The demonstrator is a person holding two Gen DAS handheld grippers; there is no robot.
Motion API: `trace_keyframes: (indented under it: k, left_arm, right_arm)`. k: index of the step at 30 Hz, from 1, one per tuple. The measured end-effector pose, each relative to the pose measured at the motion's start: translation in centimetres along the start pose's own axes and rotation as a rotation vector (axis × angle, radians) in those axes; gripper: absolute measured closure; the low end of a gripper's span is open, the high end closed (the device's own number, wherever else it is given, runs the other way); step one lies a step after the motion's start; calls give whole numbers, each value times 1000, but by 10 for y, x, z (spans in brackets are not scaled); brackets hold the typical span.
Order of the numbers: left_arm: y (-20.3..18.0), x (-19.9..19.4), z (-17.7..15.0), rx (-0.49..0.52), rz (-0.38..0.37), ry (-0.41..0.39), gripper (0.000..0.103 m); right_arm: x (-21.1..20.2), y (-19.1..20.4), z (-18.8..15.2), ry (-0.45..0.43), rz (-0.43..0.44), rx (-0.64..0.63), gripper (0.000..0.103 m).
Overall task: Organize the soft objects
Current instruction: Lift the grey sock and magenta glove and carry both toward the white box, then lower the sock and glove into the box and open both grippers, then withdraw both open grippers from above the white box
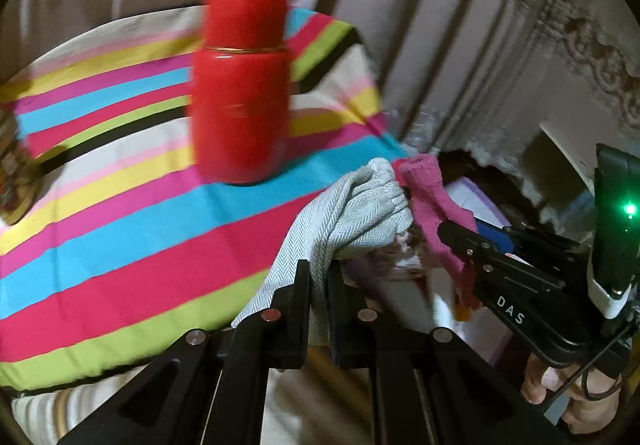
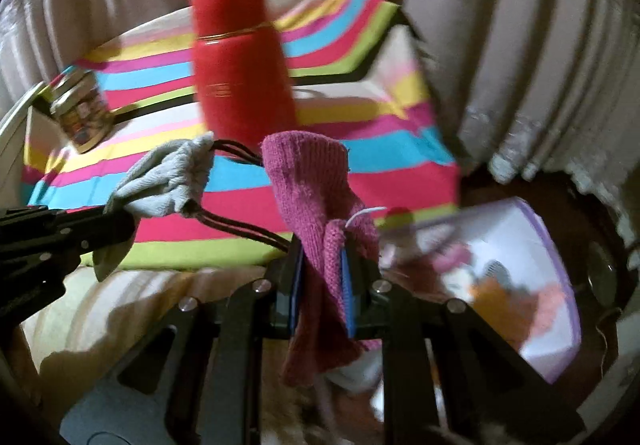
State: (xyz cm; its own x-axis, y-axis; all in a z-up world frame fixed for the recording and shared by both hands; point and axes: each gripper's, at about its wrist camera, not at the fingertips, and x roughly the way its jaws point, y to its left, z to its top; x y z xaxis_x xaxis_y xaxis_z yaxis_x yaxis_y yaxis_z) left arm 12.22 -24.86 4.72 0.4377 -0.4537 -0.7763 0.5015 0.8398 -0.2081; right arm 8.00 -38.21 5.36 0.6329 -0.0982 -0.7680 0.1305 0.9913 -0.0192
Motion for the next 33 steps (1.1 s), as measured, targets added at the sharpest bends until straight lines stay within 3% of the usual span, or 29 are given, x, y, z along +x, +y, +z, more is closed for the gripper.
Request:
trace_keyframes:
  k: [11, 16, 17, 18, 20, 23, 30, 32, 33]
  left_arm:
    - [-71, 34, -2, 67, -56, 67, 94]
    - [-86, 44, -4, 74, -113, 103, 88]
    - [-88, 45, -6, 72, -116, 112, 85]
    - [-89, 46, -8, 70, -118, 119, 82]
    - [-89, 47, -12, 59, -115, 128, 66]
    - [-87, 43, -19, 44, -108, 137, 47]
    - [-91, 30, -56, 19, -40, 171, 33]
    - [-91, 30, -62, 5, -9, 182, 21]
    - [-92, 30, -65, 5, -8, 181, 20]
  right_arm:
    - [-27, -97, -30, 25, -184, 133, 83]
    - [-33, -115, -39, 47, -222, 167, 75]
    - [-34, -117, -40, 47, -226, 166, 72]
    - [-35, -118, -41, 48, -232, 163, 62]
    - [-40, -116, -43, 41, -232, 159, 37]
    - [-48, -112, -48, 33, -221, 153, 35]
    - [-56, -96, -65, 44, -192, 132, 35]
    - [-58, -93, -70, 46, -184, 135, 35]
    - [-61, -92, -73, 47, -183, 136, 35]
